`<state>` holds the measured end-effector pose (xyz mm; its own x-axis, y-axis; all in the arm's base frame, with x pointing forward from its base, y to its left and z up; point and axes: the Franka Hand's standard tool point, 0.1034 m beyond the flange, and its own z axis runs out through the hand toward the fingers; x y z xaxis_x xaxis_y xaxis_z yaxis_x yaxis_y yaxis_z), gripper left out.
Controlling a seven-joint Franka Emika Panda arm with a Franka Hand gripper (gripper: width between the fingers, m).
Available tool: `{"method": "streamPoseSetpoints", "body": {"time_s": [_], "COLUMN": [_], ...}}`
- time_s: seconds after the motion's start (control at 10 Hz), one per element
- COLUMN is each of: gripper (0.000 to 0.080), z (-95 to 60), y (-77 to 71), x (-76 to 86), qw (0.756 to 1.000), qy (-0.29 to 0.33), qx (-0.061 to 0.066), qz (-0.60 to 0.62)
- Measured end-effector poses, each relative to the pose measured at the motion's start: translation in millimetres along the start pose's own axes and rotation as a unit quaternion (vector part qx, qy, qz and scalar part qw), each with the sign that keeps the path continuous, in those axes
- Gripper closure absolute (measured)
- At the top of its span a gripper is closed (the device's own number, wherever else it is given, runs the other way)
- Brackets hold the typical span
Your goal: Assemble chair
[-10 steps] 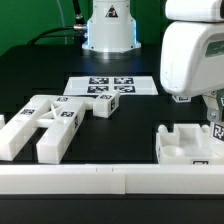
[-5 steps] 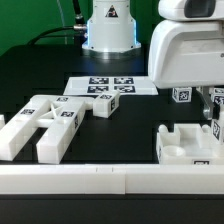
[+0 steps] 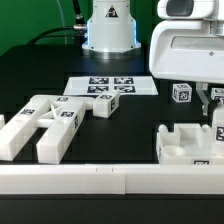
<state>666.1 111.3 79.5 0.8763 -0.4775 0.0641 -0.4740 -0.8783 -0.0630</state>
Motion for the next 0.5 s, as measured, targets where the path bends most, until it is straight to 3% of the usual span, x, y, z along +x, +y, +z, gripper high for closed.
{"method": "streamPoseSetpoints", "body": {"time_s": [0.1,0.3,0.5], "gripper": [0.0501,0.0191,0.0162], "z": [0.0,-1.1,-2.0], "y": [0.0,-0.4,-0.9], "x": [-0.1,0.3,0.1], "qw": [1.0,0.999,0.988], "qy": [0.0,0.001,0.003], "qx": [0.0,0.0,-0.008], "qz": [-0.006,-0.047,-0.155]}}
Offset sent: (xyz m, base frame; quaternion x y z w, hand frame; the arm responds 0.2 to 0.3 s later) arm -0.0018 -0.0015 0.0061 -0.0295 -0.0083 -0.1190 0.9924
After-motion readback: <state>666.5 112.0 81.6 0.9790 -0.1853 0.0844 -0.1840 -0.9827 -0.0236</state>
